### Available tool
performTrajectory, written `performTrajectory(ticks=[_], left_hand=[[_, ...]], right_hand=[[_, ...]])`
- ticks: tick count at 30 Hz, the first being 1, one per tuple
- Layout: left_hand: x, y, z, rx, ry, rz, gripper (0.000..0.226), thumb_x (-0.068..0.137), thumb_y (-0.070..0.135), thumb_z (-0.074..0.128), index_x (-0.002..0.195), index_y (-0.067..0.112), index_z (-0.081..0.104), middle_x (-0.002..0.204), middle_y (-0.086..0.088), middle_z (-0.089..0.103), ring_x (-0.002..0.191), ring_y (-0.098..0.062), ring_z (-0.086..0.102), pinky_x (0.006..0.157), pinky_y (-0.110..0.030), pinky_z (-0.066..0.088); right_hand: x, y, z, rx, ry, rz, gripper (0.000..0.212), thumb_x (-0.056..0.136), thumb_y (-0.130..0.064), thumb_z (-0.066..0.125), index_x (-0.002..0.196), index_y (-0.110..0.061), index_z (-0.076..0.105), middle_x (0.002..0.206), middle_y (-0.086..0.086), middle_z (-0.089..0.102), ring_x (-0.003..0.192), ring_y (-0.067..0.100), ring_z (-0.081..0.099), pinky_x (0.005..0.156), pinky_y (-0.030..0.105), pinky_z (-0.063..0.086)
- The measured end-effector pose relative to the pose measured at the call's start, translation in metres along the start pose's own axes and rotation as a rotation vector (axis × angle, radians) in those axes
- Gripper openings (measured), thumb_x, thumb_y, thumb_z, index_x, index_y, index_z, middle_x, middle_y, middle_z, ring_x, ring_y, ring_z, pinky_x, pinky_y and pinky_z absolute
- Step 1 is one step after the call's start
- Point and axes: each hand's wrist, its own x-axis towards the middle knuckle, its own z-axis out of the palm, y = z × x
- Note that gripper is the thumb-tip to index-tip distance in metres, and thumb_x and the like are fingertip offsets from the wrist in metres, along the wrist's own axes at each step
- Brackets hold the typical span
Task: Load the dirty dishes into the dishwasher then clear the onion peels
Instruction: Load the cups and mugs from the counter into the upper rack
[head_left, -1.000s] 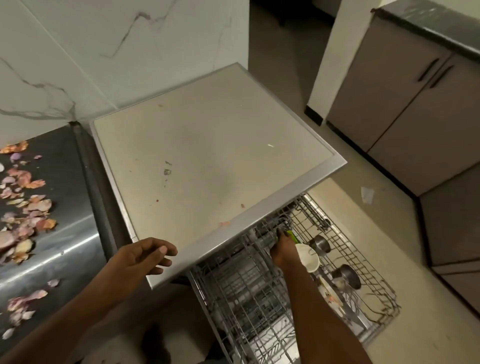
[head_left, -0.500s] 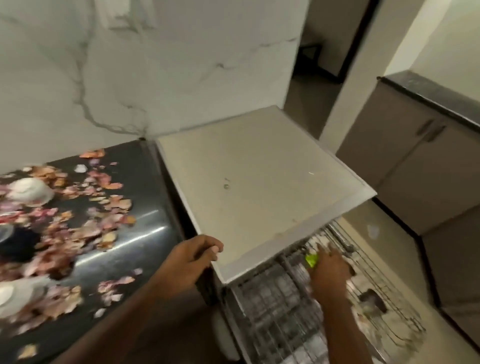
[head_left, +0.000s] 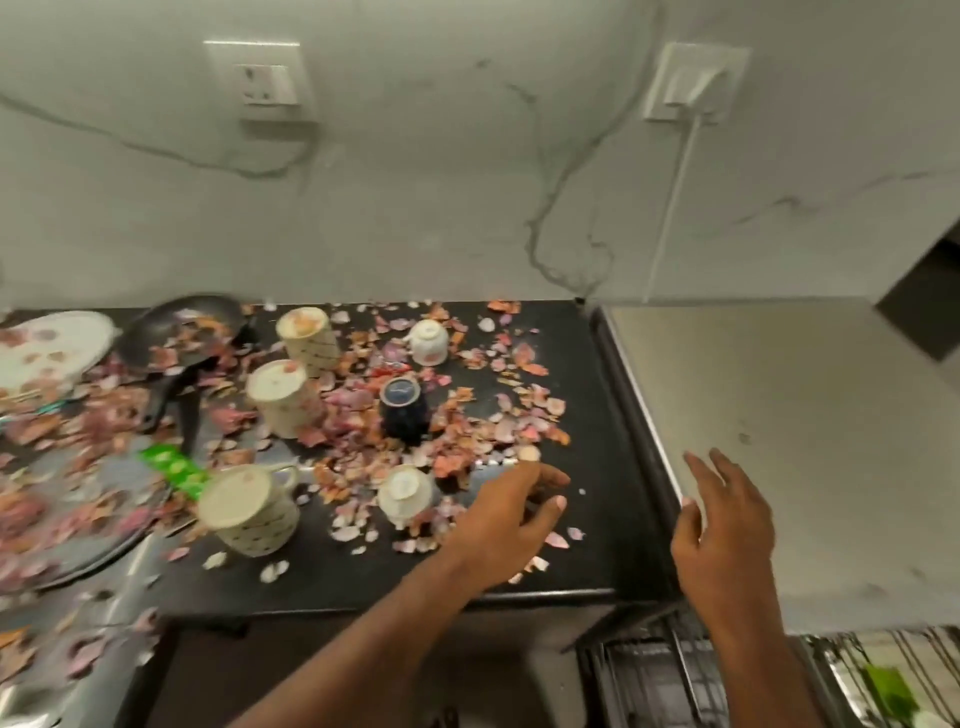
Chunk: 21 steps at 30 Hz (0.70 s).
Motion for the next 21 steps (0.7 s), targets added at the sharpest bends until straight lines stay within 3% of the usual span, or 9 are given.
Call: performTrajectory(ticks=[4,6,8,11,16,18,21], left_hand=[[-0.017,-0.008,-0.042,0.083,0.095,-0.008,0.022,0.102,0.033,0.063,0.123,0.037,0.061,0.116,0.02,0.061,0.109,0.0,0.06,0.093,-0.027,0.056],[-0.023,-0.015,-0.058,0.242,0.205,0.046,0.024,0.1,0.033,0.065,0.122,0.038,0.058,0.119,0.021,0.057,0.115,0.0,0.054,0.099,-0.028,0.05],[-0.026,-0.024,-0.071,0.488,0.264,0.041,0.036,0.098,0.034,0.065,0.133,0.036,0.055,0.136,0.017,0.053,0.132,-0.004,0.044,0.115,-0.032,0.039],[-0.027,-0.038,-0.086,0.715,0.193,-0.217,0.065,0.096,0.039,0.066,0.153,0.029,0.038,0.16,0.005,0.034,0.15,-0.018,0.026,0.126,-0.04,0.024],[-0.021,-0.053,-0.093,0.676,0.079,-0.368,0.064,0.093,0.029,0.071,0.149,0.029,0.039,0.149,0.0,0.046,0.136,-0.022,0.046,0.111,-0.037,0.041],[-0.018,-0.056,-0.096,0.646,0.136,-0.378,0.057,0.093,0.031,0.072,0.142,0.032,0.044,0.141,0.001,0.053,0.126,-0.02,0.053,0.102,-0.034,0.046],[-0.014,-0.055,-0.102,0.593,0.247,-0.367,0.05,0.091,0.033,0.076,0.133,0.032,0.048,0.134,0.003,0.057,0.117,-0.017,0.058,0.098,-0.032,0.048]], right_hand=[[0.005,-0.053,0.023,0.158,-0.207,-0.063,0.055,0.093,-0.002,0.066,0.145,-0.019,0.059,0.154,0.008,0.05,0.136,0.03,0.048,0.116,0.048,0.038],[0.011,-0.069,0.032,0.21,-0.284,-0.087,0.056,0.093,-0.004,0.067,0.146,-0.022,0.058,0.155,0.004,0.049,0.139,0.028,0.048,0.118,0.047,0.038],[0.017,-0.084,0.038,0.269,-0.353,-0.092,0.055,0.095,-0.006,0.066,0.147,-0.024,0.057,0.155,0.001,0.05,0.141,0.024,0.047,0.119,0.042,0.035],[0.023,-0.11,0.039,0.372,-0.42,-0.109,0.053,0.097,-0.009,0.065,0.147,-0.026,0.057,0.15,-0.007,0.052,0.139,0.014,0.048,0.119,0.036,0.036],[0.018,-0.129,0.036,0.433,-0.513,-0.163,0.049,0.101,-0.018,0.064,0.145,-0.037,0.056,0.148,-0.019,0.05,0.14,0.0,0.042,0.118,0.028,0.034],[0.015,-0.132,0.036,0.442,-0.56,-0.154,0.05,0.1,-0.021,0.064,0.146,-0.04,0.054,0.151,-0.019,0.048,0.143,-0.003,0.038,0.117,0.022,0.029],[0.01,-0.137,0.039,0.443,-0.614,-0.174,0.05,0.1,-0.026,0.064,0.143,-0.048,0.052,0.151,-0.024,0.044,0.143,-0.003,0.036,0.118,0.025,0.031]])
